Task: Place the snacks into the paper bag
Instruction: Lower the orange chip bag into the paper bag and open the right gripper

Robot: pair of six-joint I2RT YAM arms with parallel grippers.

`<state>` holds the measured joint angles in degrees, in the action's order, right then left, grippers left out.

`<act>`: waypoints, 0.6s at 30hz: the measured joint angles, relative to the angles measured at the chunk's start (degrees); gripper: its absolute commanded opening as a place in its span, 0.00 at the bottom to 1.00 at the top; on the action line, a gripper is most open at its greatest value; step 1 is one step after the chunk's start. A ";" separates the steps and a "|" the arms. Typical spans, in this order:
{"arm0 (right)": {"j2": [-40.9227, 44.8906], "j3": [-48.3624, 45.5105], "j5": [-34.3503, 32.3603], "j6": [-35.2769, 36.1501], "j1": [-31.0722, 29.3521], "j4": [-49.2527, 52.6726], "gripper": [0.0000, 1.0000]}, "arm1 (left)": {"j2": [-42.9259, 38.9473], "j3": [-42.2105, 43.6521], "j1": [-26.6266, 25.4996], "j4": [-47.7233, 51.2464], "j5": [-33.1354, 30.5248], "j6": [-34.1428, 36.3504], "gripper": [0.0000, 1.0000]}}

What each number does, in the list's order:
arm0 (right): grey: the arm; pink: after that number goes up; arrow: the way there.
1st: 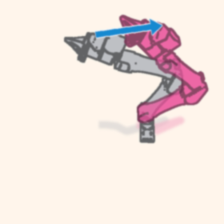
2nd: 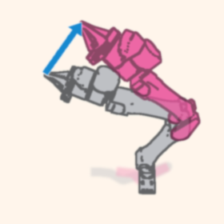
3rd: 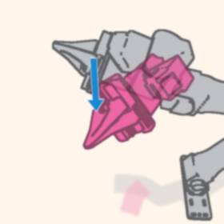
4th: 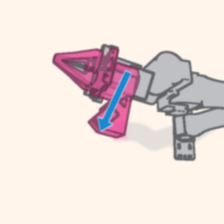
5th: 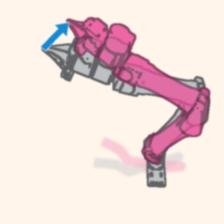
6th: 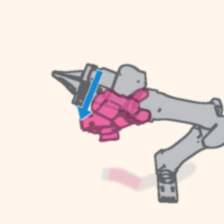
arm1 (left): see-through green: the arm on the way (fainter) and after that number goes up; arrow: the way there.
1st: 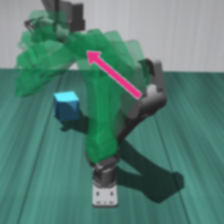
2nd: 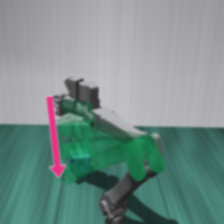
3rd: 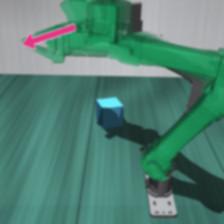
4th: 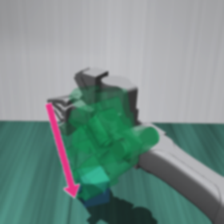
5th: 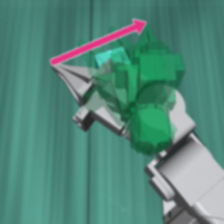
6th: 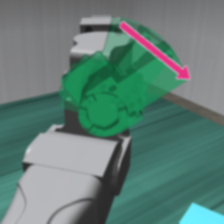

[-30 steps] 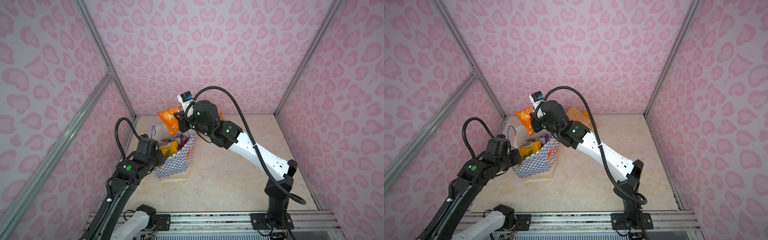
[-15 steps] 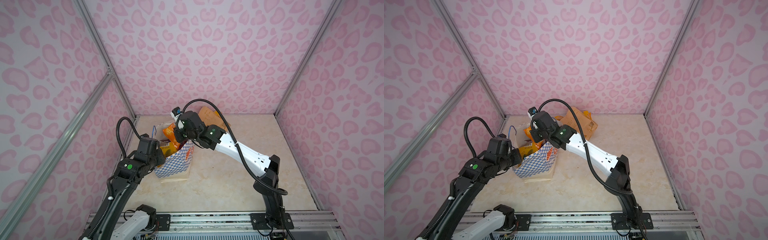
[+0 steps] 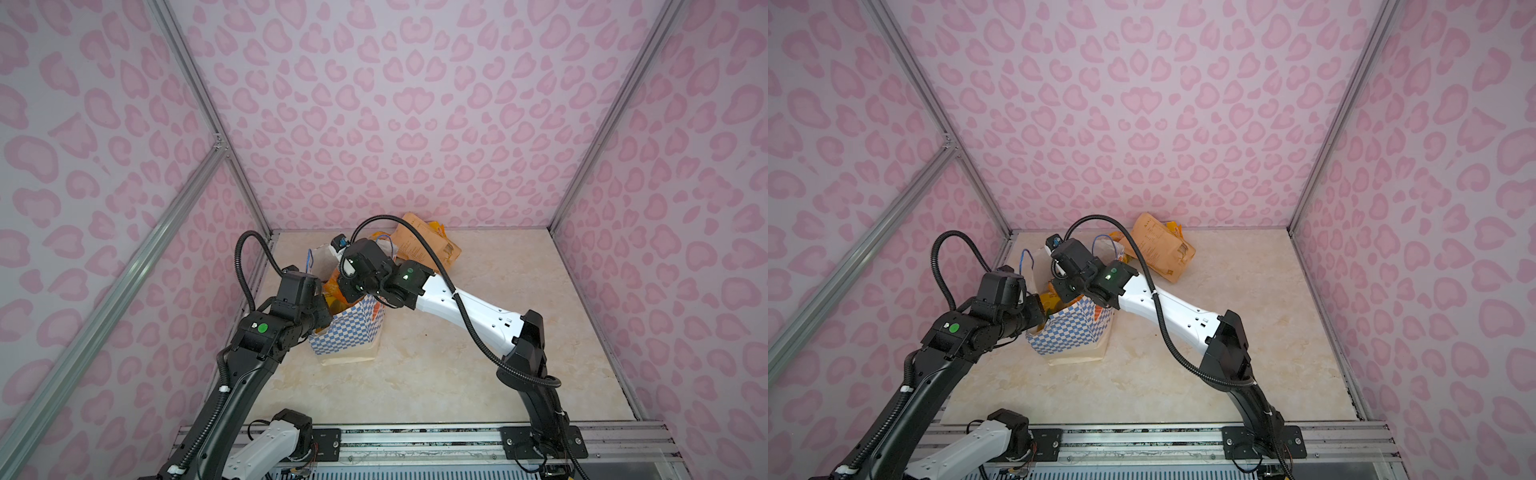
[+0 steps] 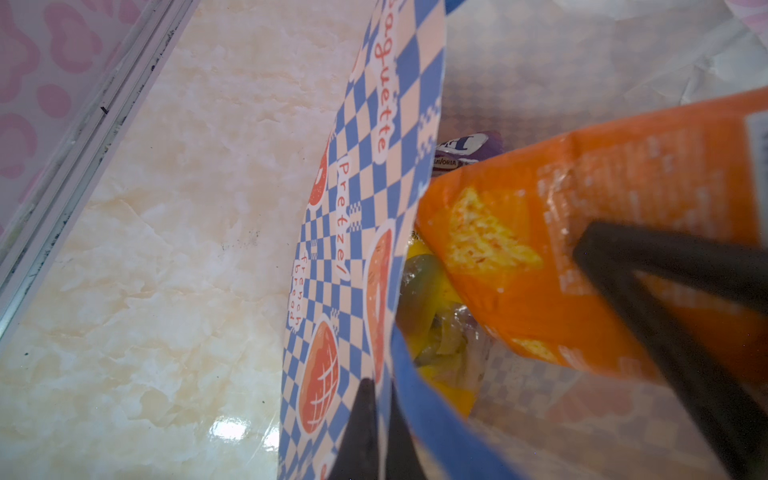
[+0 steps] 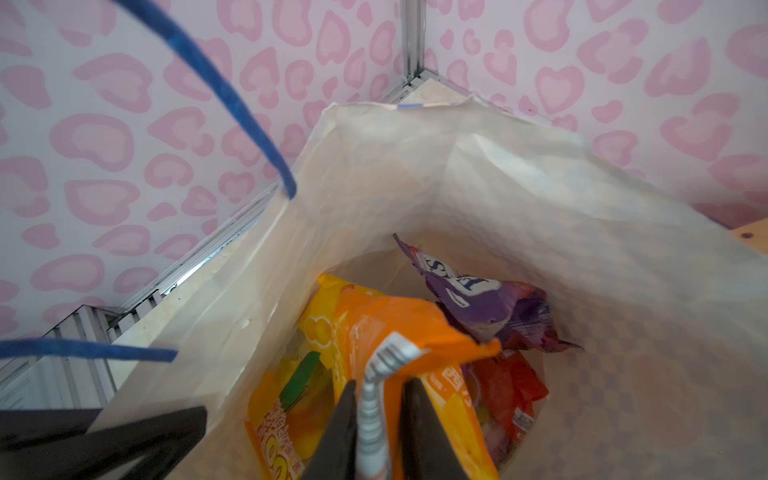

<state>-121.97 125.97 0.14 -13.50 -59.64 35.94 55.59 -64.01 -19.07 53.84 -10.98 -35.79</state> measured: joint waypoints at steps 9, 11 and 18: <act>-0.13 2.49 3.61 -1.05 -0.11 1.31 0.67 | 0.07 0.00 0.00 -0.13 -0.04 -0.13 0.04; 0.70 2.73 3.96 -1.01 -0.04 1.42 0.73 | 0.11 0.00 0.00 -0.15 -0.07 -0.13 0.04; 2.84 4.20 2.38 -0.81 -0.11 2.58 0.72 | 0.33 0.00 -0.02 -0.33 -0.44 -0.13 0.04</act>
<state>-119.13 130.17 2.52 -14.31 -59.75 38.52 55.92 -64.01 -19.09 53.52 -11.42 -35.92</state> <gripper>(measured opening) 0.748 0.058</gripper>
